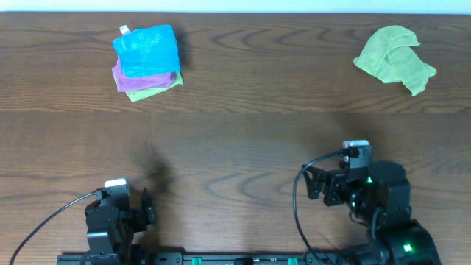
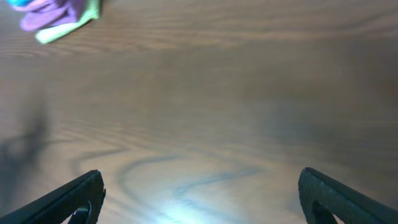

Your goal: Fold the cloth

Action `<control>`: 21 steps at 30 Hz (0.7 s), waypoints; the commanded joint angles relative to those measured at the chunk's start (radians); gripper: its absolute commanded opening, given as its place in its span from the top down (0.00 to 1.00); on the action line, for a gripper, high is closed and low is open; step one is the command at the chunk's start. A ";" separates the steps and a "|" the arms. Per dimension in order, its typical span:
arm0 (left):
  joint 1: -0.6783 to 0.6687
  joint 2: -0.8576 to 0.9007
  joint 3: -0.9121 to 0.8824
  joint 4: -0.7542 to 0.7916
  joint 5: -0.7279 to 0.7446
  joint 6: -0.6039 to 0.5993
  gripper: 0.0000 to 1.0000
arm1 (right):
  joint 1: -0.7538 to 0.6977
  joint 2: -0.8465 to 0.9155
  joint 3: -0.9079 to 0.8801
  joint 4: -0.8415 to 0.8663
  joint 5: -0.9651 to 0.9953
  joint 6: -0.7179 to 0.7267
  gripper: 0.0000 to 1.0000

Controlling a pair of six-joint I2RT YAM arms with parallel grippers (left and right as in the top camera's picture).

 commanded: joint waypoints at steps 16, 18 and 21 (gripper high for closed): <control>-0.006 -0.009 -0.042 -0.026 -0.009 -0.015 0.05 | -0.189 -0.470 -0.388 0.012 0.121 -0.292 0.01; -0.006 -0.009 -0.042 -0.026 -0.009 -0.015 0.05 | -0.192 -0.494 -0.401 0.007 0.123 -0.296 0.01; -0.006 -0.009 -0.042 -0.026 -0.009 -0.015 0.05 | -0.192 -0.508 -0.400 0.003 0.130 -0.338 0.01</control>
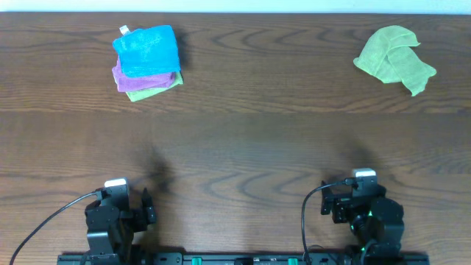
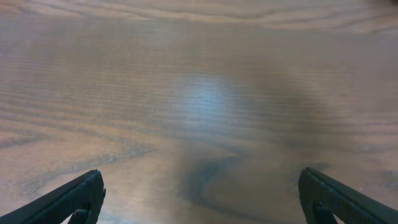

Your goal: Fold the cloth

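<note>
A crumpled light-green cloth [image 1: 394,57] lies at the far right of the table, untouched. My right gripper [image 2: 202,199] is open, its dark fingertips [image 2: 78,196] wide apart over bare wood with nothing between them. In the overhead view the right arm [image 1: 364,213] sits low at the front edge, far from the cloth. My left gripper [image 1: 147,207] rests at the front left; its jaws are too small to read.
A stack of folded cloths [image 1: 146,60], blue on top of purple and green, lies at the far left. The brown wooden table [image 1: 243,140] stretches between the arms and the cloths. Cables loop beside both arm bases.
My right arm has drawn back toward the front edge and now sits lower and more compact. Its wrist view shows only bare wood, without the folded stack. The gripper stays open; the left arm is unmoved.
</note>
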Action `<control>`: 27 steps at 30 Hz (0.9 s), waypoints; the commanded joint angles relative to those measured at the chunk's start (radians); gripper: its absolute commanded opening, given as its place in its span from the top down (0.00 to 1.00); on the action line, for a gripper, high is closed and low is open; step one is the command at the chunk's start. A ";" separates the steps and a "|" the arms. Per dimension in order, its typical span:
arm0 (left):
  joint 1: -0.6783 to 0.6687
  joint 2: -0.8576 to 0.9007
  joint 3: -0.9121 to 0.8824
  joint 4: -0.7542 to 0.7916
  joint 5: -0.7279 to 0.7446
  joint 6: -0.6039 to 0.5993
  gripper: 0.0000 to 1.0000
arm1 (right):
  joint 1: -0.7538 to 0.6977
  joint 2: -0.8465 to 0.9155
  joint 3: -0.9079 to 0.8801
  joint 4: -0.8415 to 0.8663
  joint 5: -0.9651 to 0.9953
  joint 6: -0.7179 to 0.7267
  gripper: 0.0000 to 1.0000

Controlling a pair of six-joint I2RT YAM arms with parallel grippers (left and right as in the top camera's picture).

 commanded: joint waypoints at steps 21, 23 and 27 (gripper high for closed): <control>-0.006 -0.008 -0.041 -0.027 -0.006 -0.014 0.05 | -0.009 -0.054 -0.013 -0.014 0.052 0.016 0.01; -0.006 -0.008 -0.041 -0.027 -0.006 -0.014 0.05 | -0.009 -0.054 -0.013 -0.014 0.052 0.016 0.01; -0.006 -0.008 -0.041 -0.027 -0.006 -0.014 0.05 | -0.009 -0.054 -0.013 -0.014 0.052 0.016 0.01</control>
